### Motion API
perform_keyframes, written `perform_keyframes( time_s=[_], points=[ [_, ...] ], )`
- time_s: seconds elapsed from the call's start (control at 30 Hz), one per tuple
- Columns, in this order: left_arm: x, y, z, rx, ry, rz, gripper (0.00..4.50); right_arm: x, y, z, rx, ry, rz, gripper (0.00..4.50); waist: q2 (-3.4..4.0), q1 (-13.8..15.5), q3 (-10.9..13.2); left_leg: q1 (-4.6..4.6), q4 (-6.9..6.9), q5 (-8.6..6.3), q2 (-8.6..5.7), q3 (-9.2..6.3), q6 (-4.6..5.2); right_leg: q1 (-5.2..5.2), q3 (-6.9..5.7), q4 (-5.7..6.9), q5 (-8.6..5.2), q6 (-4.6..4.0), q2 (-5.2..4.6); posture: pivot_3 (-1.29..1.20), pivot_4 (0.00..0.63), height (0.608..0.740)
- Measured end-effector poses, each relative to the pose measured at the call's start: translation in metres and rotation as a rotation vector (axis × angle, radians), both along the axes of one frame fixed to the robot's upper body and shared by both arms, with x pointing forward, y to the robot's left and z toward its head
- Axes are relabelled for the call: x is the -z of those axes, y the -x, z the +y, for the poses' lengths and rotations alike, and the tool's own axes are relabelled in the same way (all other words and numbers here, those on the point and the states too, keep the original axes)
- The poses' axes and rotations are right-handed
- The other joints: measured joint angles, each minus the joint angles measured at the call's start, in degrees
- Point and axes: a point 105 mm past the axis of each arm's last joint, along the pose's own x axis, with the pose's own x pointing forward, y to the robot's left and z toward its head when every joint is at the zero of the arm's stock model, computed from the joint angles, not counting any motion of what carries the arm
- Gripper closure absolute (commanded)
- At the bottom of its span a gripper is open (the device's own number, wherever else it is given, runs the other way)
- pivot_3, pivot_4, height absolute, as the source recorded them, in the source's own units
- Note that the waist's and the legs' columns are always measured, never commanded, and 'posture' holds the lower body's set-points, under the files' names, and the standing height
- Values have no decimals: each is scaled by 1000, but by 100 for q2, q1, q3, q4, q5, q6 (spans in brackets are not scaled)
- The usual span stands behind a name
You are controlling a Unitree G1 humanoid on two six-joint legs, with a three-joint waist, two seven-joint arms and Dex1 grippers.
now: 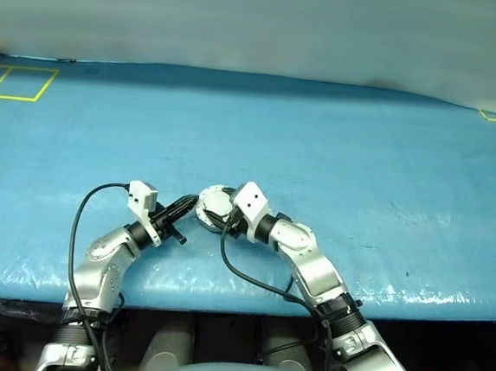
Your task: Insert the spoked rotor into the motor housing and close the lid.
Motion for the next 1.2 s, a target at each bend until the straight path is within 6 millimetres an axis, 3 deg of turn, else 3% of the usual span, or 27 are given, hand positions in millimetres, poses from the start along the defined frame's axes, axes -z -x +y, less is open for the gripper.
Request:
perform_keyframes(
  time_s=[0.43,0.6,0.87,1.07,1.2],
  points=[
    [1,-3,-4,25,-81,-30,4500,0,-1,-4,16,-18,17,1486,3,46,-3,4,2,0,0,-1,0,-1,-1,-1,0,0,-1,0,150,740],
    [2,-6,-2,2,-98,-38,4500,-2,3,-14,-13,-20,46,29,0,87,-5,0,0,-5,-4,-3,-3,2,-1,-7,-1,1,-2,0,150,740],
    [1,-6,-3,2,-115,-61,4500,-12,13,-32,10,-139,100,29,1,86,5,-28,2,-5,-3,-2,-4,0,-2,-6,0,3,-2,0,150,740],
    [0,-7,-6,11,-127,-82,4500,-33,7,-46,67,-312,175,29,2,94,12,-38,-3,-5,-4,-3,-4,-6,-3,-6,1,4,-2,0,150,740],
    [0,-9,-8,8,-120,-93,4500,-22,7,-61,102,-346,289,29,0,98,15,-42,-3,-6,-5,-3,-3,-9,-2,-9,2,4,-2,0,150,740]
  ],
)
